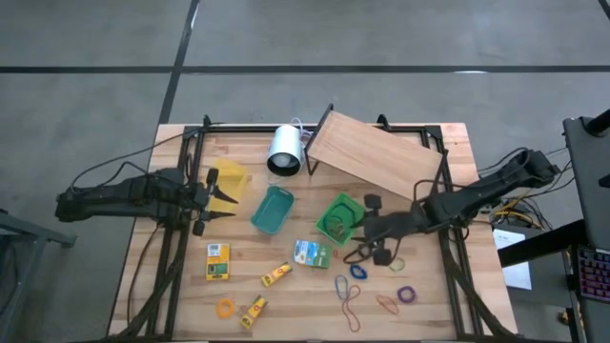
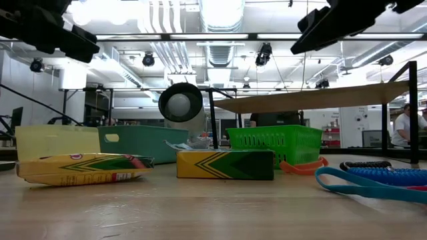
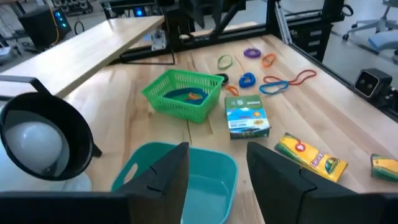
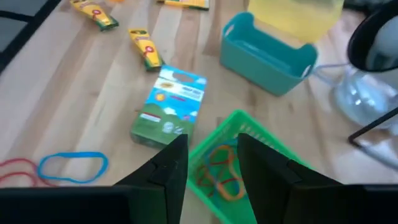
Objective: Pick & Place Office Desk Supplies
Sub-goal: Put the top left orange rubber band into the green bin
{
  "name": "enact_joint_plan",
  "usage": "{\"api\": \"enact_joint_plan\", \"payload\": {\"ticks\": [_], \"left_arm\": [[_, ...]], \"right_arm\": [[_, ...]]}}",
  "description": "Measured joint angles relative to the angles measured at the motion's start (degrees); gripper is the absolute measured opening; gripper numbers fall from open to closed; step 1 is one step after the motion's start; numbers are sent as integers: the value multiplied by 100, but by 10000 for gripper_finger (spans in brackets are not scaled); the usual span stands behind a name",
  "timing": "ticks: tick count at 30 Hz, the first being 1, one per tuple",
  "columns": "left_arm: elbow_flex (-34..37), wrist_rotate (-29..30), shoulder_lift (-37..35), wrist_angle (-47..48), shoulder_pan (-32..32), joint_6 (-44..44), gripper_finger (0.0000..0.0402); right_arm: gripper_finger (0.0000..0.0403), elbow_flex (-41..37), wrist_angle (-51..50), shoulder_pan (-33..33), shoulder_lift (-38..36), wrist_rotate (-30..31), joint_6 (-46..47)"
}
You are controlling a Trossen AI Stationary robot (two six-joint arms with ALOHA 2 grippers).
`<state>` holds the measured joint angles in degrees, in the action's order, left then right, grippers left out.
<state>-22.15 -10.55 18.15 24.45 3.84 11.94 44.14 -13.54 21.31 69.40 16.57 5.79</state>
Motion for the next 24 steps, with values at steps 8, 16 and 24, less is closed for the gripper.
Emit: {"api": "enact_joint_plan", "payload": {"ticks": [8, 16, 24], "left_arm": [[0, -1, 0, 4, 0, 0, 165], [0, 0, 0, 6, 0, 0, 165], [0, 0, 0, 5, 0, 0, 164]], "right_arm": [[121, 51, -119, 237, 479, 7, 1168], [135, 48, -83, 525, 1167, -8, 1634], [146, 48, 91, 760, 2028, -10, 1630]]}}
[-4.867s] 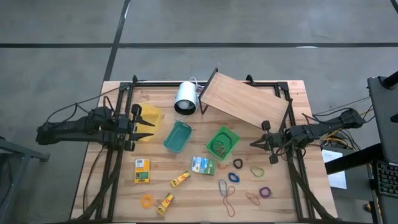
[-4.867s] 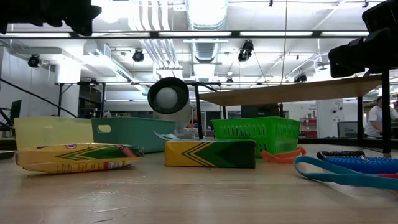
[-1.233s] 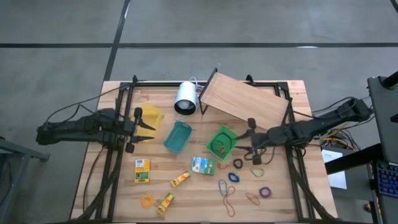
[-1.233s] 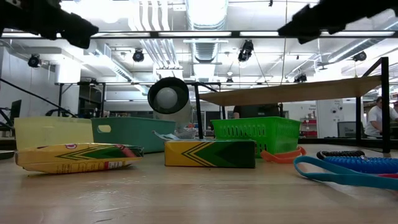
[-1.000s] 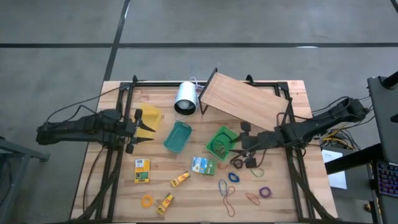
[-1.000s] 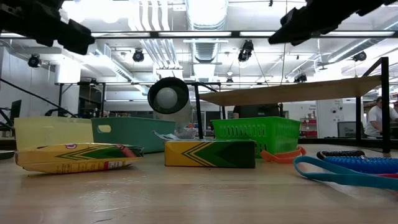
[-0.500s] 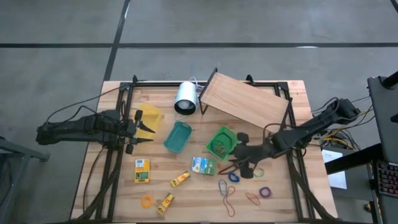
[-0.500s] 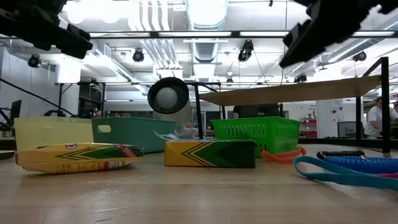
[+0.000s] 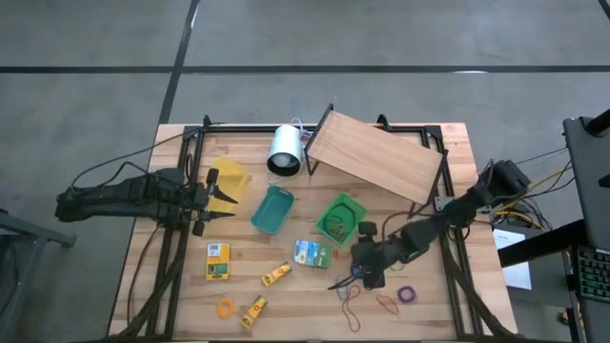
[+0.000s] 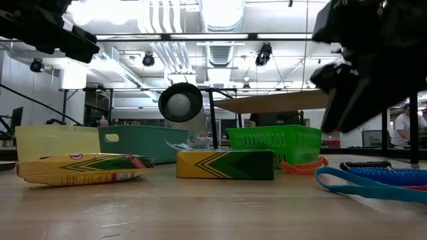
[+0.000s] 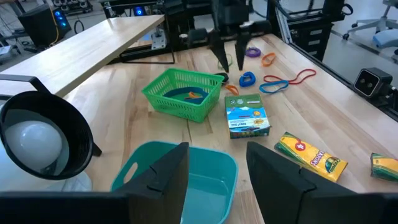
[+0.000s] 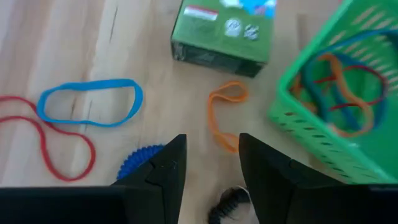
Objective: Pick & Place Office Desk Supplies
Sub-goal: Put the top left orange rubber band into the green bin
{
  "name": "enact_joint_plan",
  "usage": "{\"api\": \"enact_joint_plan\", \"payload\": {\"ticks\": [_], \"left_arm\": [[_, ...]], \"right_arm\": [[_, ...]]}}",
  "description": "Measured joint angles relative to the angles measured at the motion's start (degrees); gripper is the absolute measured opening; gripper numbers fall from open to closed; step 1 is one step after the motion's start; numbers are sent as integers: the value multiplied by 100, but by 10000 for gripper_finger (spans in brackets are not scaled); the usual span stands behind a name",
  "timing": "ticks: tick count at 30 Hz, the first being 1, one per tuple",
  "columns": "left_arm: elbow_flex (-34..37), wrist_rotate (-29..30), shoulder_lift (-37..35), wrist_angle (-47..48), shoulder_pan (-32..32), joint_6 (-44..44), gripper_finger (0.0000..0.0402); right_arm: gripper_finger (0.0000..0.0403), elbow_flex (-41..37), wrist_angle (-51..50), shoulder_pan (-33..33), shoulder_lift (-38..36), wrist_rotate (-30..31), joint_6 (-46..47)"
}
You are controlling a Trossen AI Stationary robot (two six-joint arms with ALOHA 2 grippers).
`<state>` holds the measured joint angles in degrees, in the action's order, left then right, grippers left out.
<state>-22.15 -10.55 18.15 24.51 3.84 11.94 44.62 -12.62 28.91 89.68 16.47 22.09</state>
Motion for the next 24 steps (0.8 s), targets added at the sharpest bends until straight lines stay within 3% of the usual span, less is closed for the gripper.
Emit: {"api": "enact_joint_plan", "payload": {"ticks": [8, 14, 24], "left_arm": [[0, -2, -2, 0, -2, 0, 164], [0, 0, -2, 0, 0, 0, 164], [0, 0, -2, 0, 0, 0, 164]], "right_arm": [[140, 2, 419, 22, 536, 59, -20], [137, 2, 481, 22, 617, 457, -22], [138, 2, 485, 19, 795, 472, -22]]}}
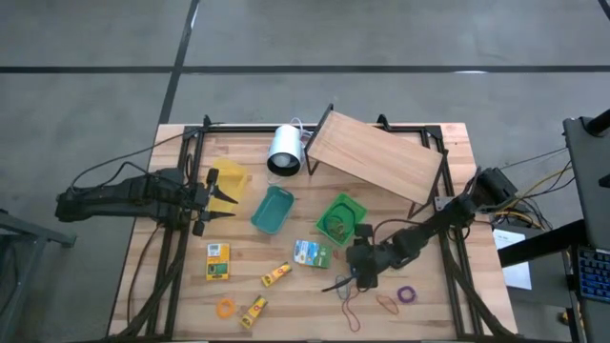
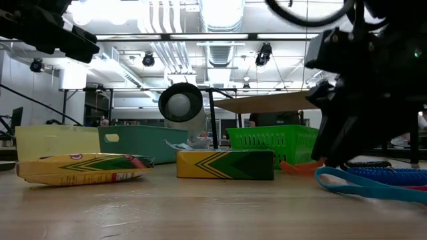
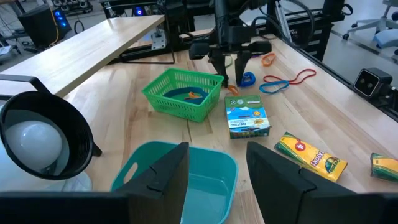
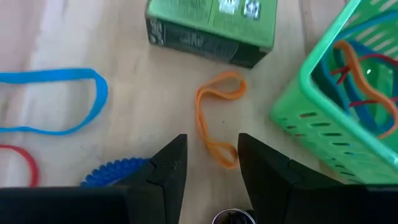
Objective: Pick & Place Office Desk Supplies
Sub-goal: Put the top left orange rubber band into the green bin
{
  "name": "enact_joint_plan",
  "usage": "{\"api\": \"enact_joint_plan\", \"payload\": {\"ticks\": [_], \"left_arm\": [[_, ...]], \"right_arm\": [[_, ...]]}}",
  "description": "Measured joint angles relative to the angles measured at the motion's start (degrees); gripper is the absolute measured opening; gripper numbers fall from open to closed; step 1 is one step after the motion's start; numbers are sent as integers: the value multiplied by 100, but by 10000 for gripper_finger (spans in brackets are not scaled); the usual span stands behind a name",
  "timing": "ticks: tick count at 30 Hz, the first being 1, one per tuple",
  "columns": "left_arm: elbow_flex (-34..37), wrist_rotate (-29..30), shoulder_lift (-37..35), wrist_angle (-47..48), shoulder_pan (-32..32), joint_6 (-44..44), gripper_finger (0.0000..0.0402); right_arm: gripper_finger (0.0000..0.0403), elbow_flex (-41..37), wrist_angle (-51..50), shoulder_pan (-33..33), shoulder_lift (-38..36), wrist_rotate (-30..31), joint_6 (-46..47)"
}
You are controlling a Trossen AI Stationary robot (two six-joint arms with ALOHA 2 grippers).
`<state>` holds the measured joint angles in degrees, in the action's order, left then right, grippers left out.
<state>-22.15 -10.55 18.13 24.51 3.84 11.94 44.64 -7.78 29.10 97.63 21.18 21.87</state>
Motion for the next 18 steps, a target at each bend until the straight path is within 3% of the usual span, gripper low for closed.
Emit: {"api": "enact_joint_plan", "payload": {"ticks": [11, 18], "left_arm": [[0, -1, 2, 0, -1, 0, 164], [0, 0, 2, 0, -1, 0, 164]], "right_arm": [[113, 2, 27, 2, 142, 6, 6], [73, -2, 38, 3, 163, 160, 26]]}}
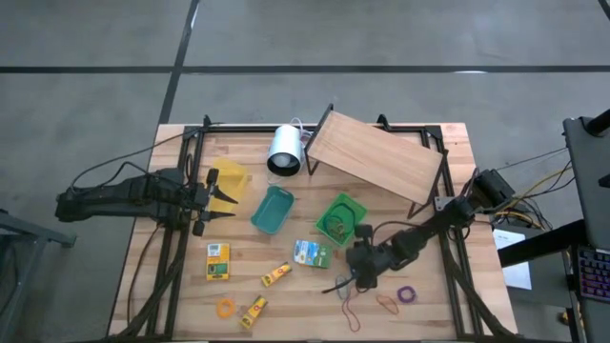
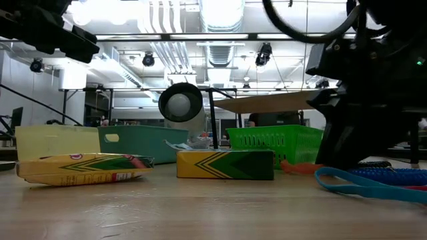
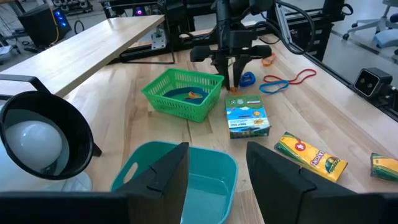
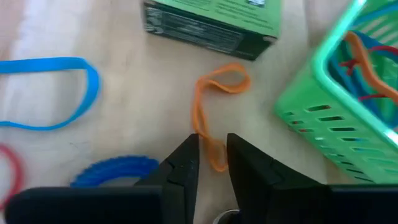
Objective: Pick & Place Office Desk Supplies
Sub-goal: Put the top left orange rubber band into the green bin
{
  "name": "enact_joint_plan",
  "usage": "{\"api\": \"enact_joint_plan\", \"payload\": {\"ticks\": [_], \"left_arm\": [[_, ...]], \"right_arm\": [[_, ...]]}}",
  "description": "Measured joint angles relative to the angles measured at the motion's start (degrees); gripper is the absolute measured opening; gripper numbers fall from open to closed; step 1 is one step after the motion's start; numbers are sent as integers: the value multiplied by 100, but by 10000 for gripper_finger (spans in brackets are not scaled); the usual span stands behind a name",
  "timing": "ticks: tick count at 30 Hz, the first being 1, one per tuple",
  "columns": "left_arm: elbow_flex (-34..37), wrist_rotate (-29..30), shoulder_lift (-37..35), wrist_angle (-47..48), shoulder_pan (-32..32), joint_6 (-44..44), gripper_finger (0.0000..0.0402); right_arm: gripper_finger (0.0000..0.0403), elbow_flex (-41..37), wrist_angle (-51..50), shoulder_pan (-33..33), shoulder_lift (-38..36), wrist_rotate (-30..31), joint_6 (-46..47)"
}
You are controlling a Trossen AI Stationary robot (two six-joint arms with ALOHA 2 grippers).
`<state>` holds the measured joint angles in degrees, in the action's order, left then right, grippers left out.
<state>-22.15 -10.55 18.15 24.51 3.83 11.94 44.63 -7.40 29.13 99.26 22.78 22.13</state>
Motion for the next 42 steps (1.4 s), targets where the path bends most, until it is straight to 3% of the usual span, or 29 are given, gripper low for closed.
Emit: {"api": "enact_joint_plan", "payload": {"ticks": [8, 20, 30, 42], "left_arm": [[0, 0, 0, 0, 1, 0, 164], [0, 0, 0, 0, 0, 0, 164], [0, 0, -4, 28, -1, 0, 164], [0, -2, -2, 28, -1, 0, 164]], "right_arm": [[12, -7, -11, -7, 0, 55, -19], [9, 144, 41, 0, -148, -48, 31], [9, 300, -136, 0, -1035, -287, 36], [8, 299, -301, -104, -2069, 1062, -383]]}}
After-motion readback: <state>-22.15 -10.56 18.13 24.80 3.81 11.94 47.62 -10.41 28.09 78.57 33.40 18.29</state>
